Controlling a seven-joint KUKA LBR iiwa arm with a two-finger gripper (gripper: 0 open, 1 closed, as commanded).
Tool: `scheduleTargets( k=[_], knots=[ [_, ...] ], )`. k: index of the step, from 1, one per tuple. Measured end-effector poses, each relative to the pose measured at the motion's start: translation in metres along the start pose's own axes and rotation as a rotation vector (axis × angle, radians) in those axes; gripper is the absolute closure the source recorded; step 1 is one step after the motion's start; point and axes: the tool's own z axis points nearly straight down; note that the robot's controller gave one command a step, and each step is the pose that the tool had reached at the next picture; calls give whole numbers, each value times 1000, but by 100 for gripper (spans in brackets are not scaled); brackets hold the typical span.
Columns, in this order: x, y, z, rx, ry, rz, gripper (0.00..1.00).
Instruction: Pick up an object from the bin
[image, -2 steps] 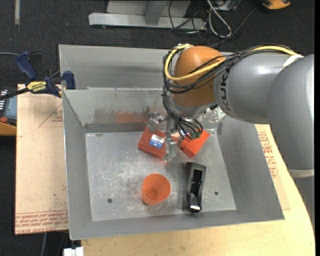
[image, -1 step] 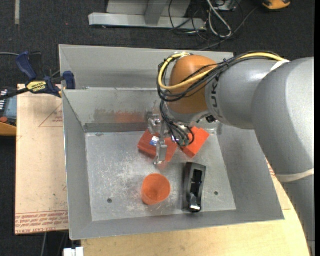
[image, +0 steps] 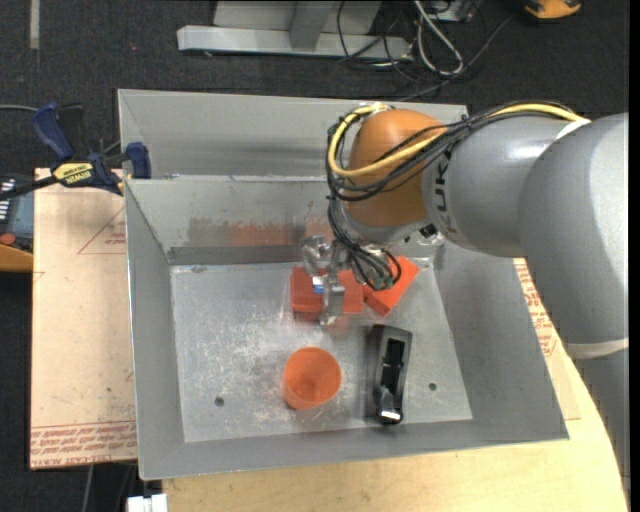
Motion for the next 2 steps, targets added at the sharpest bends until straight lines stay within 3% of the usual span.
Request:
scheduleTargets(
  k=[2],
  knots=[
    [-2, 0, -6, 0, -3, 2, 100]
  ],
)
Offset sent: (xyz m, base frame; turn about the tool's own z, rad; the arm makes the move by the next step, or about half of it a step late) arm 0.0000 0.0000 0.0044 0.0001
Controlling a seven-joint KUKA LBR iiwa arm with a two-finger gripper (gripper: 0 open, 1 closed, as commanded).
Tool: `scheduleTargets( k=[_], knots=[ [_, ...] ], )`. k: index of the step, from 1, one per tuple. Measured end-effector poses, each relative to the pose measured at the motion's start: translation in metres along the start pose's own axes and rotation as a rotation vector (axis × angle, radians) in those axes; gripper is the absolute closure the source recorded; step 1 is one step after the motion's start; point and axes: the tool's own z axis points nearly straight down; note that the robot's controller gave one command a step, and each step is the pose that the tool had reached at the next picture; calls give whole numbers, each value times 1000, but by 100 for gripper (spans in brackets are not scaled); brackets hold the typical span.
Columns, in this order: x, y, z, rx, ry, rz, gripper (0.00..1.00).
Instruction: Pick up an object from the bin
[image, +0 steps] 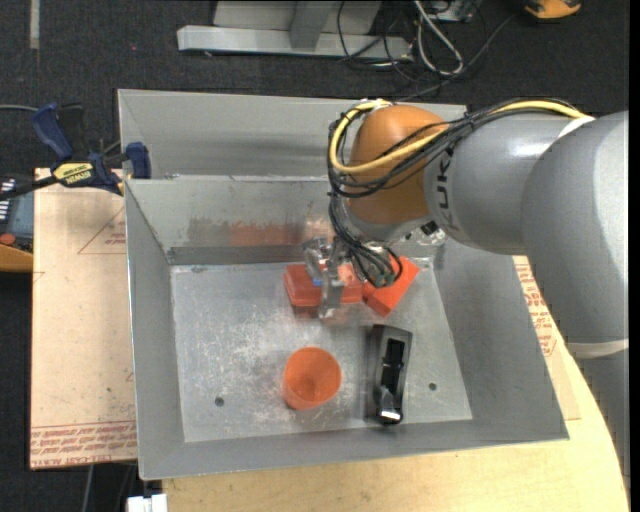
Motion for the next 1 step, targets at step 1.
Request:
scheduleTargets(
  k=[1],
  knots=[
    [3, 1, -25, -1, 11, 0, 100]
  ],
)
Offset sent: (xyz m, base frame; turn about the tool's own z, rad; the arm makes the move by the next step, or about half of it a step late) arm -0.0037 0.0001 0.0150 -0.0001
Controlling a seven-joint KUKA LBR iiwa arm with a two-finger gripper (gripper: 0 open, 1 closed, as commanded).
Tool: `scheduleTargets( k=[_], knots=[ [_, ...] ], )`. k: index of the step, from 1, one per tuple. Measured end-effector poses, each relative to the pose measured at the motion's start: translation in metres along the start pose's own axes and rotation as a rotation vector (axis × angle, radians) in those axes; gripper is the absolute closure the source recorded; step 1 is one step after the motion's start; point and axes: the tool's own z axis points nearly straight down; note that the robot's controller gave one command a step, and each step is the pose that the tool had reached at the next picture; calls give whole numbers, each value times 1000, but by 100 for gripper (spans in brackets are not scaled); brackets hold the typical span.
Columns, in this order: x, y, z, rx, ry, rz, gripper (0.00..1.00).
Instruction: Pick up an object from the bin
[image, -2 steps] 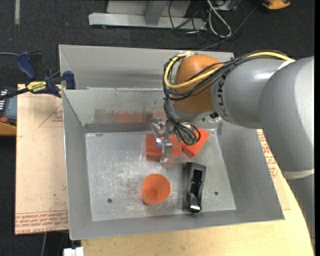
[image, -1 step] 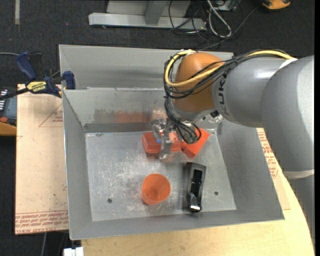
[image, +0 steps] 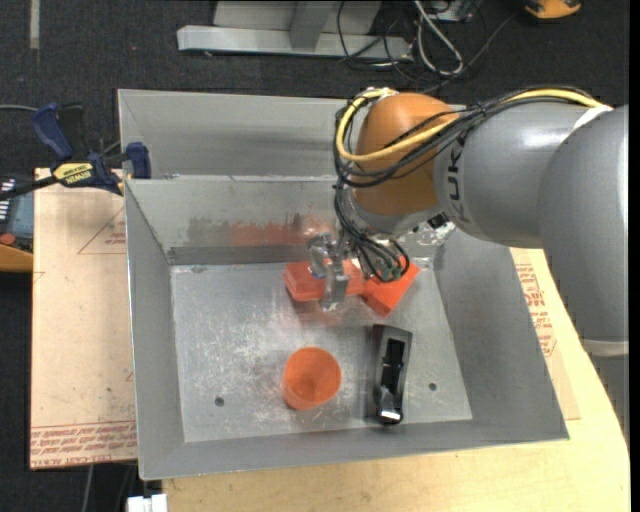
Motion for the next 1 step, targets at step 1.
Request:
scheduleTargets(
  k=[1],
  knots=[
    [-3, 0, -37, 1, -8, 0, 100]
  ],
)
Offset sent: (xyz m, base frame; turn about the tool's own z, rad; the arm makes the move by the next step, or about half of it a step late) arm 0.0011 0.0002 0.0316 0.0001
